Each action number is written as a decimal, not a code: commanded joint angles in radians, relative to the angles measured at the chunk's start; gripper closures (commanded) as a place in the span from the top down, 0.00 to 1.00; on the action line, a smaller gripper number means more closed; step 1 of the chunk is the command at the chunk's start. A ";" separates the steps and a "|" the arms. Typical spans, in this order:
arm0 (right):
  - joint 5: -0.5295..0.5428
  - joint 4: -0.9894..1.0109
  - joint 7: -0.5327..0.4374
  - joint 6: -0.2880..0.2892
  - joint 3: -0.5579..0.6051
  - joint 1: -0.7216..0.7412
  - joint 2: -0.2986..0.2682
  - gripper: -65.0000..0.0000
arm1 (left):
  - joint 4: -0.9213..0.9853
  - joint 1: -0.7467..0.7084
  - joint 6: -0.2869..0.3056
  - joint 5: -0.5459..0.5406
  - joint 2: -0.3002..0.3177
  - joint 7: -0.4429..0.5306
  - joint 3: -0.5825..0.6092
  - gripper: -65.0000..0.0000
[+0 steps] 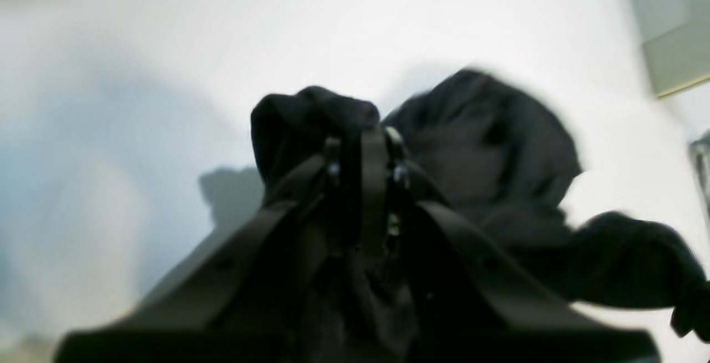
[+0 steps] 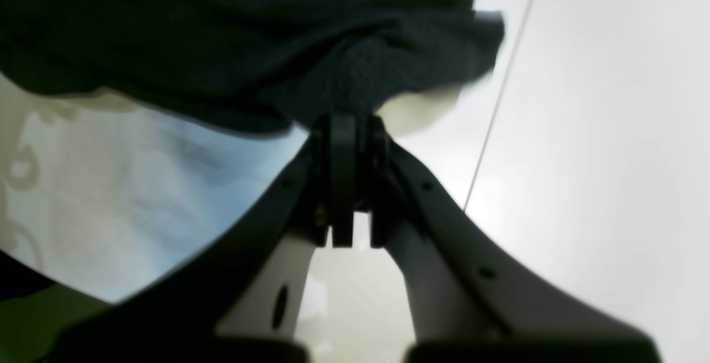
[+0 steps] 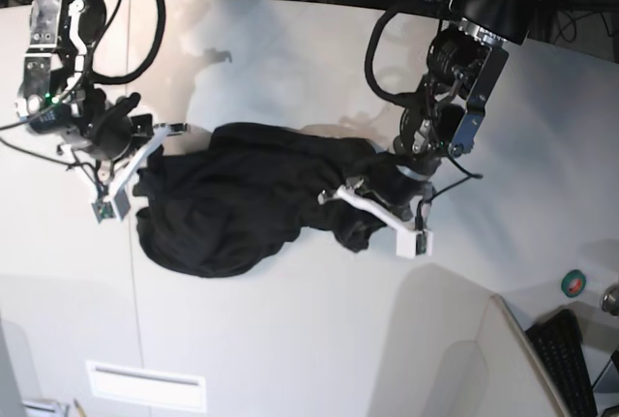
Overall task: Layout the t-shirt on the table in an organized manner, then fold the t-shirt properly
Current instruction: 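Hold the shirt with both grippers and stretch it apart, then lift the shirt with both grippers and lay it flat on the table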
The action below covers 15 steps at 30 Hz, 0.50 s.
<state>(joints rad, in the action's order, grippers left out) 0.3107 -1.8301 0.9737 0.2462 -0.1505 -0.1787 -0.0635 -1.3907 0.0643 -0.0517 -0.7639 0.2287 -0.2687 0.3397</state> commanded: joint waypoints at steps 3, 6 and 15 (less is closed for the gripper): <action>0.005 -0.039 0.015 0.002 0.004 0.069 -0.028 0.00 | -0.022 0.072 -0.067 -0.001 -0.016 -0.088 -0.004 0.00; 0.005 -0.038 0.031 0.002 -0.001 0.129 -0.042 0.00 | -0.014 0.114 -0.104 0.004 -0.042 -0.134 -0.008 0.00; 0.005 -0.076 0.029 0.002 -0.002 0.219 -0.085 0.00 | -0.066 0.196 -0.107 -0.004 -0.064 -0.137 -0.012 0.00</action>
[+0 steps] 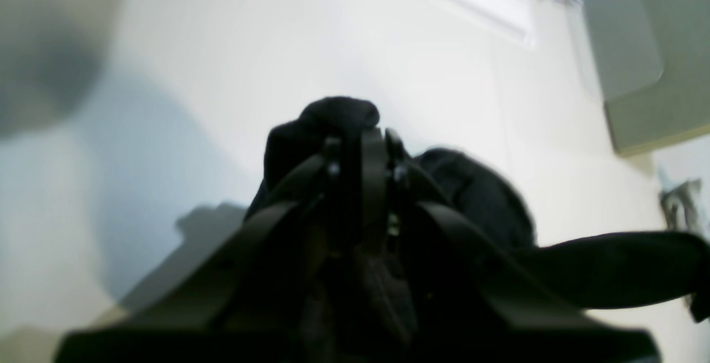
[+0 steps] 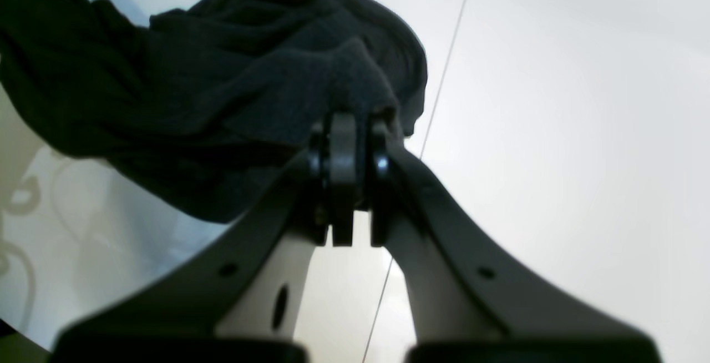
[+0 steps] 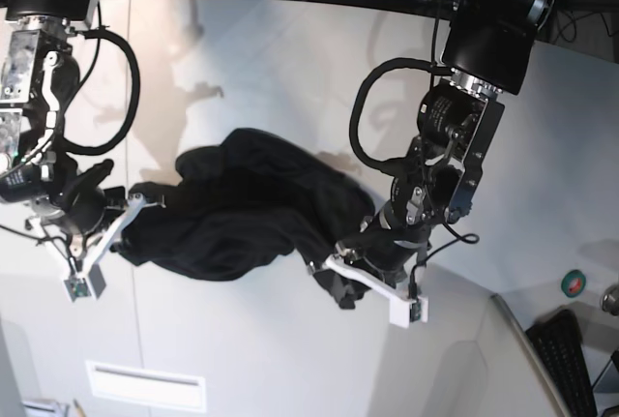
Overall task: Layout the t-shirt on the table in an organized manner, then fold the t-shirt properly
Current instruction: 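Lift the shirt with both grippers and lay it flat on the table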
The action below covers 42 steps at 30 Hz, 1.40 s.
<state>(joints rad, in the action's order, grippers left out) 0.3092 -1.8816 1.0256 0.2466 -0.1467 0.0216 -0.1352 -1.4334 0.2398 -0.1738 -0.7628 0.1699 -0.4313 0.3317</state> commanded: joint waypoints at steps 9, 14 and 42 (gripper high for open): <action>0.012 -0.118 -0.032 0.006 -0.109 0.033 -0.022 0.00 | -0.180 0.005 0.015 -0.005 -0.005 0.025 -0.098 0.00; 0.006 -0.106 -0.032 0.007 -0.126 0.140 -0.037 0.00 | -0.082 0.111 0.015 -0.001 -0.013 0.025 -0.107 0.00; 0.014 0.014 -0.241 0.009 -0.299 -0.070 -0.103 0.00 | -0.247 -0.133 0.015 0.004 0.067 0.027 0.010 0.00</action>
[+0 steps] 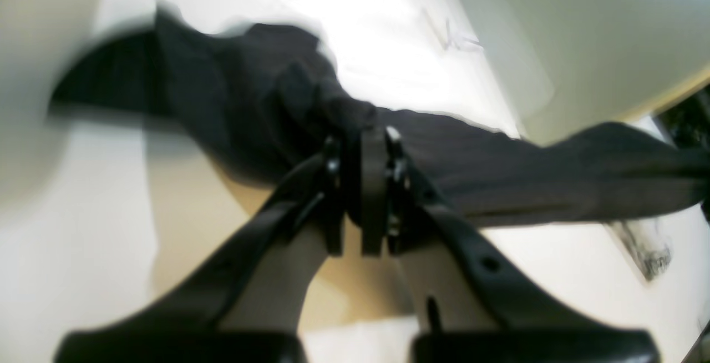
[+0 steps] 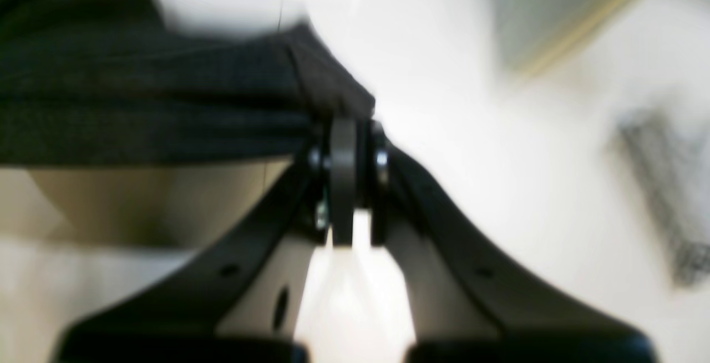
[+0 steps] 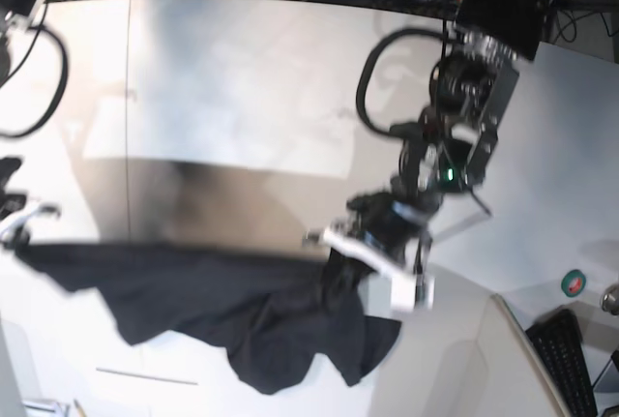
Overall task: Layout the t-shirt on the table in an organized manner, then fold the t-shirt properly
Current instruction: 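Lift the shirt with both grippers and lay it flat on the table, then grasp the bunched hem corner with the left gripper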
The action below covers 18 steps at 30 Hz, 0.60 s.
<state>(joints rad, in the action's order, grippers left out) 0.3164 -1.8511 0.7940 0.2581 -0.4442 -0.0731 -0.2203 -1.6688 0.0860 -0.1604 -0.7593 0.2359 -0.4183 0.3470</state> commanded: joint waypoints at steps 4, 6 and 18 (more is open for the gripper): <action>0.003 0.166 -0.167 -0.003 0.031 -0.101 0.055 0.00 | 0.085 -0.105 0.002 0.001 0.001 0.016 -0.004 0.00; 0.003 0.222 -0.206 -0.003 0.051 -0.143 0.071 0.00 | 0.108 -0.148 0.002 0.001 0.001 0.016 -0.006 0.00; 0.002 0.270 -0.219 -0.003 0.052 -0.233 0.078 0.00 | 0.103 -0.314 0.000 0.001 0.033 0.016 -0.036 0.19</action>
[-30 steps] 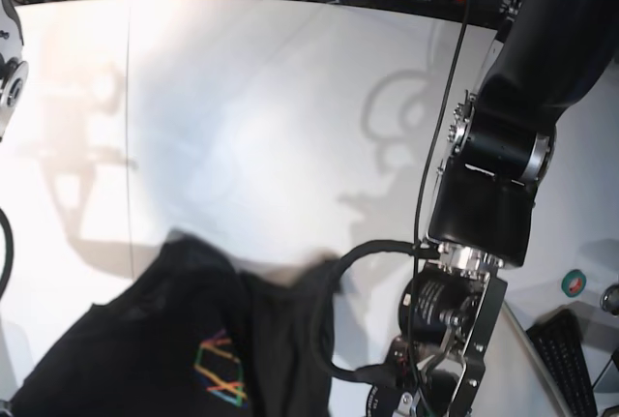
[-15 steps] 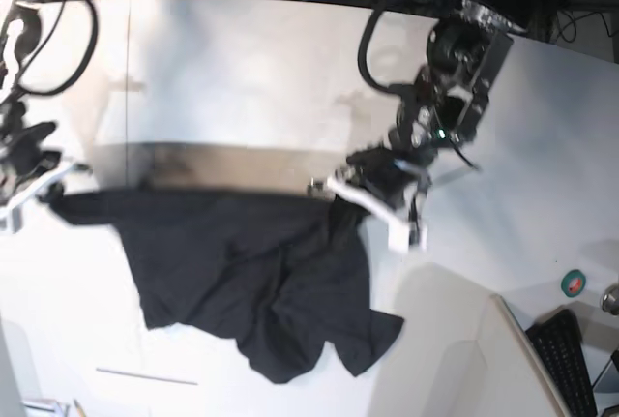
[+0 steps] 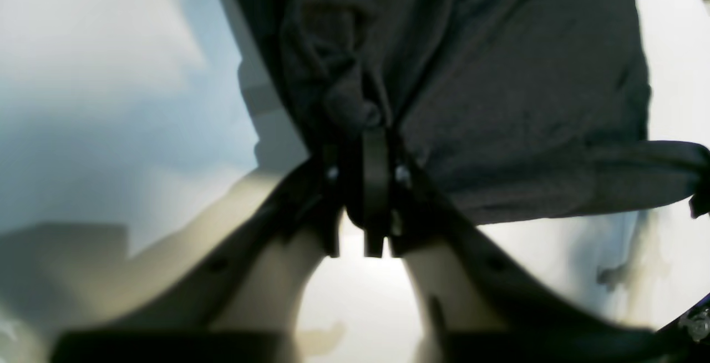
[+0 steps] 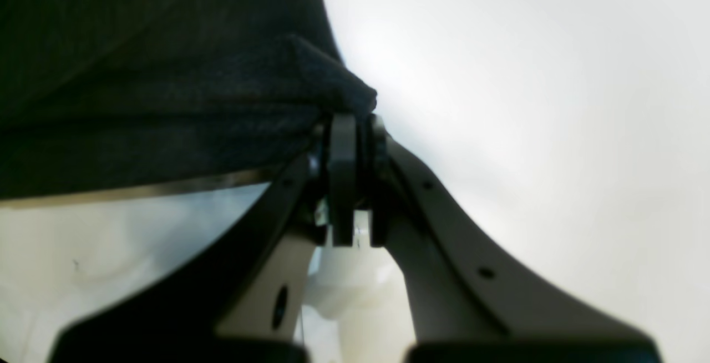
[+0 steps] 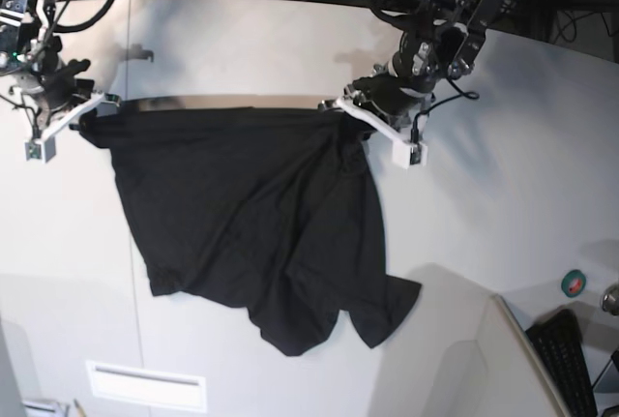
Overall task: Layout the t-shirt on the table in an organized manner, then fold the t-shirt properly
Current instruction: 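Grasp the bunched hem corner with the left gripper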
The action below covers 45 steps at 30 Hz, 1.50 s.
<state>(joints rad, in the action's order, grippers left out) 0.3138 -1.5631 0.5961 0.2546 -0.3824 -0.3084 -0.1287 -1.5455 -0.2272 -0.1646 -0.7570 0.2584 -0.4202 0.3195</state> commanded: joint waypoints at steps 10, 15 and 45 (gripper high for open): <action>0.003 -0.027 -0.021 0.001 -0.003 -0.018 -0.015 0.00 | -0.230 -0.051 0.004 -0.002 0.014 0.010 -0.148 0.82; 0.003 -0.027 -0.021 0.001 -0.003 -0.016 -0.015 0.00 | -0.046 0.337 -0.163 -0.002 -0.031 -0.360 -0.124 0.62; 0.003 -0.027 -0.020 0.001 -0.011 -0.019 -0.015 0.00 | 0.931 1.018 -0.186 -0.002 -0.313 -0.246 0.605 0.52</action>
<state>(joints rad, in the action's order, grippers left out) 0.3111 -1.5707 0.5938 0.2546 -0.3870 -0.3305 -0.1310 -0.6022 0.7586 -0.3515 -0.7639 -0.0444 -0.6838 0.9264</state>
